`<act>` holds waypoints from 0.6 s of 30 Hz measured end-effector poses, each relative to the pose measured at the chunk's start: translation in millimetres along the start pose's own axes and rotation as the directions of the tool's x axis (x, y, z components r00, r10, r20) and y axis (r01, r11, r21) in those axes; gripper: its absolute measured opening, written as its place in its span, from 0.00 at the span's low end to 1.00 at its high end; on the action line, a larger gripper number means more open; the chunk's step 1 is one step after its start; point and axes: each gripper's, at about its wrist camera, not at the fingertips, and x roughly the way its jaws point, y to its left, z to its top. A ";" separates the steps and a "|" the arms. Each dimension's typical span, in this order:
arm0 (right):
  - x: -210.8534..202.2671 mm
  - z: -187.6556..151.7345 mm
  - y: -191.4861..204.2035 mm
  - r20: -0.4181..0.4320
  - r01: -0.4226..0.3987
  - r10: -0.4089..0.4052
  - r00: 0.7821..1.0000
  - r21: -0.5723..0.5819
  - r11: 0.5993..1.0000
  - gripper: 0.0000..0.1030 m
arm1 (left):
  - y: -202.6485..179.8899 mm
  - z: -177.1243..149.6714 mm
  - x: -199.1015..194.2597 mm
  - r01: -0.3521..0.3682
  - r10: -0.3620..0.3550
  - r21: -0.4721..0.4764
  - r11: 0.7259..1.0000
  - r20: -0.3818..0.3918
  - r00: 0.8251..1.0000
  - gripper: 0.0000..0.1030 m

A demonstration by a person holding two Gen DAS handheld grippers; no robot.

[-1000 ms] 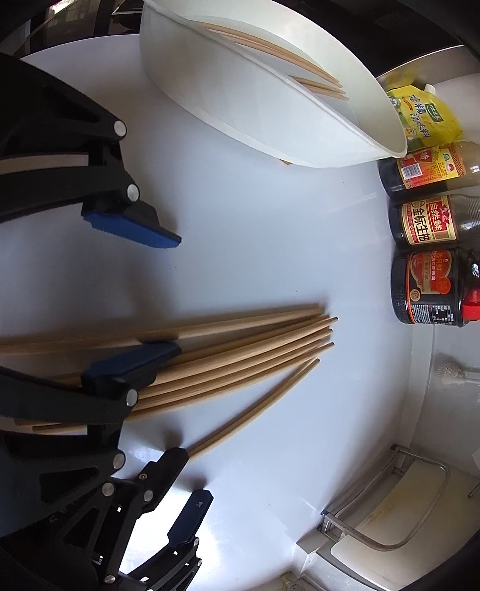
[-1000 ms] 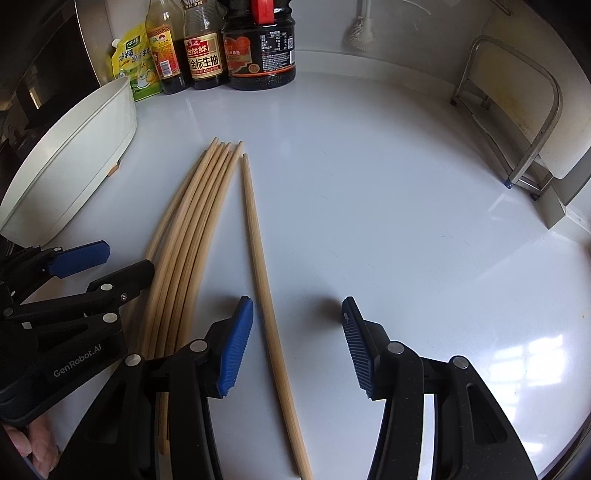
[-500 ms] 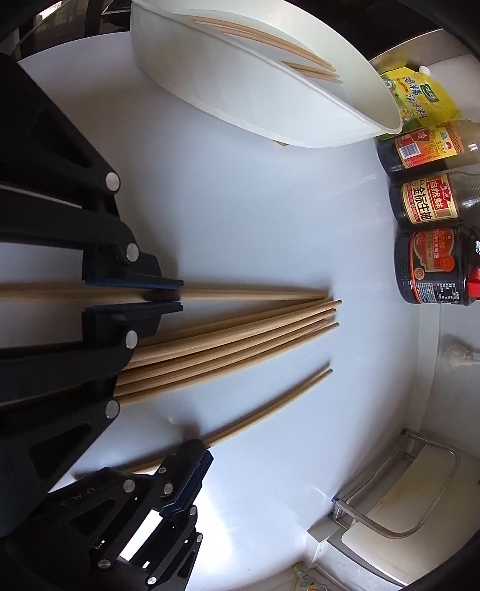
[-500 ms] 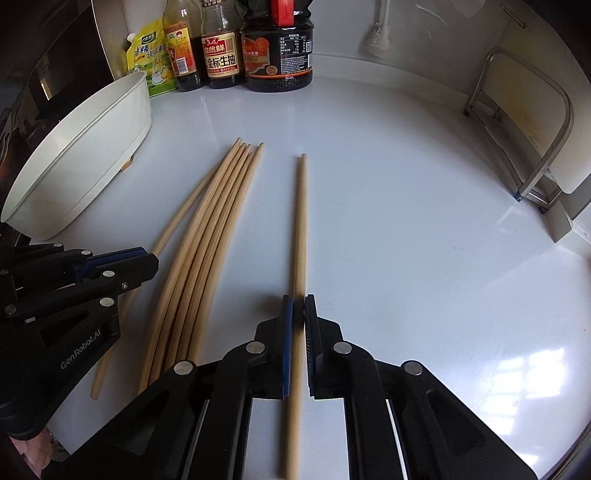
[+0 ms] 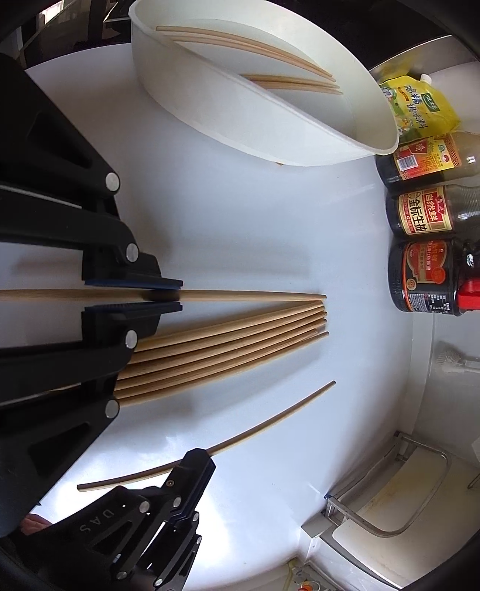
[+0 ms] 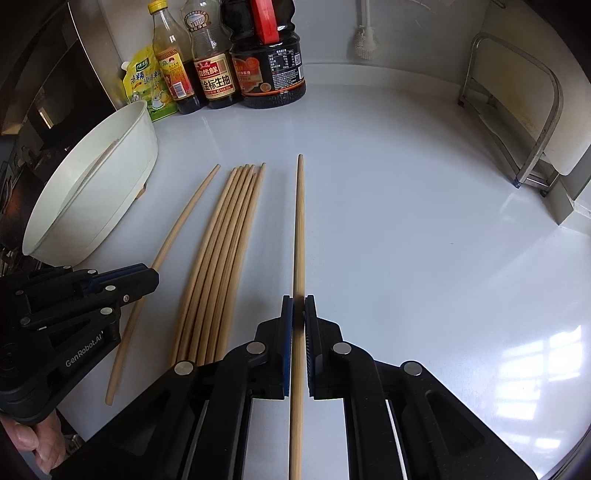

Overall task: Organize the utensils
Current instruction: 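Lift and carry both held chopsticks over the white water basin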

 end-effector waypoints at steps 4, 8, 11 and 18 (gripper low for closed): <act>-3.6 -0.1 0.1 0.004 -0.003 0.003 1.000 0.007 1.000 0.06 | 2.5 4.1 -8.1 -0.002 0.002 -0.003 1.000 0.014 1.000 0.07; -10.0 0.6 0.3 0.014 -0.006 0.006 1.000 0.015 1.000 0.06 | 3.7 6.7 -15.9 -0.002 0.002 0.000 1.000 0.027 1.000 0.07; -15.4 2.5 0.2 0.022 -0.010 0.010 1.000 0.026 1.000 0.06 | 4.1 9.3 -20.6 0.002 -0.002 0.005 1.000 0.037 0.999 0.07; -34.7 10.0 1.6 0.051 -0.029 0.027 0.998 0.048 0.998 0.06 | 9.9 11.9 -44.2 0.012 -0.013 0.012 1.000 0.071 0.997 0.07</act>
